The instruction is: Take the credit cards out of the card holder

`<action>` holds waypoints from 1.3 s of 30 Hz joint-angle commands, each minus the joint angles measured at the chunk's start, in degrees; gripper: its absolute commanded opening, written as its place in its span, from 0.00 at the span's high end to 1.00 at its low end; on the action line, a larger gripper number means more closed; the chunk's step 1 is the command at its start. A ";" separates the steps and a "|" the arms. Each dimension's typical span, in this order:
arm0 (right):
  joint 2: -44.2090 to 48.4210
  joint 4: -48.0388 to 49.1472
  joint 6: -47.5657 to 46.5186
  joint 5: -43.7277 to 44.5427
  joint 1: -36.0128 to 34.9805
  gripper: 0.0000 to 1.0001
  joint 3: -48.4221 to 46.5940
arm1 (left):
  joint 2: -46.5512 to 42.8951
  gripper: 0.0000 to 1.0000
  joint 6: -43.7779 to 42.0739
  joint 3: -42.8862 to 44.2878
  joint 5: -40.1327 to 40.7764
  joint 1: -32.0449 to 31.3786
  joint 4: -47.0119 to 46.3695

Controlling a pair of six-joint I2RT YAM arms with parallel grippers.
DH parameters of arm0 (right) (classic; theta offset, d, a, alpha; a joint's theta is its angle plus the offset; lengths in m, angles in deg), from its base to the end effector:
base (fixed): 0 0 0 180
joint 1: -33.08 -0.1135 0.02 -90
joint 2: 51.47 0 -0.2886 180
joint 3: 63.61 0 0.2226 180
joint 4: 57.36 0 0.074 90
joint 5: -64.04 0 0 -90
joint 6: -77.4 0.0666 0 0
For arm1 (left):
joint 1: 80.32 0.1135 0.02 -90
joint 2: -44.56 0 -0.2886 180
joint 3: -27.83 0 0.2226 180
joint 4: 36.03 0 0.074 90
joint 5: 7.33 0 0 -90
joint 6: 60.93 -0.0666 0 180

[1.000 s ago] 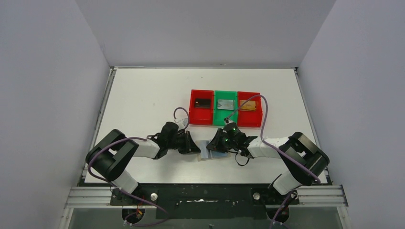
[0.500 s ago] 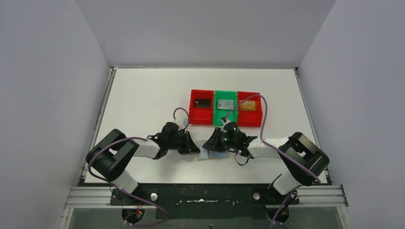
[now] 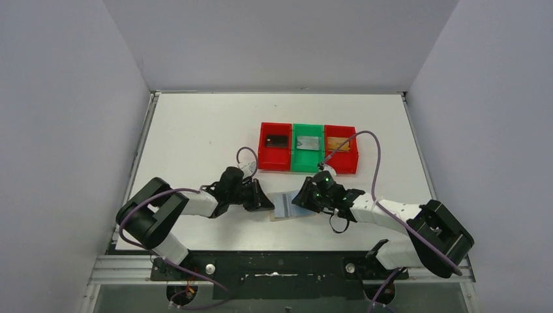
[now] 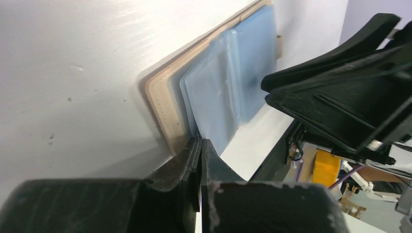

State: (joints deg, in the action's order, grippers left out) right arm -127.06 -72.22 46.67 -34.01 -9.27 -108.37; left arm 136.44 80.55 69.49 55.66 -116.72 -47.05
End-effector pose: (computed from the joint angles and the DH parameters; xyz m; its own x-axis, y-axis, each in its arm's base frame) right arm 0.1689 0.1666 0.1788 -0.9057 0.3260 -0.2708 0.0768 0.7546 0.6517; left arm 0.2036 -0.1877 0.1466 -0.9521 -0.1641 -0.2581 0.1077 0.6100 -0.7851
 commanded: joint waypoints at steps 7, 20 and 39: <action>6.77 -12.11 -3.24 13.56 0.73 0.61 -3.89 | -1.15 0.80 -1.67 8.10 -5.93 -0.98 0.45; 14.37 -15.54 0.14 18.44 2.57 0.56 -0.67 | 6.06 0.67 -1.62 15.69 -6.19 -7.05 0.55; 20.17 -10.51 0.89 12.34 5.11 0.49 3.37 | 8.56 0.62 0.11 18.63 -4.26 -10.37 -2.00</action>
State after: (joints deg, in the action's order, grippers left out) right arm -109.43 -88.11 47.71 -19.13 -4.77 -106.01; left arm 146.47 81.47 86.60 50.11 -127.15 -47.88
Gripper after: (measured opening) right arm 0.501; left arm 0.377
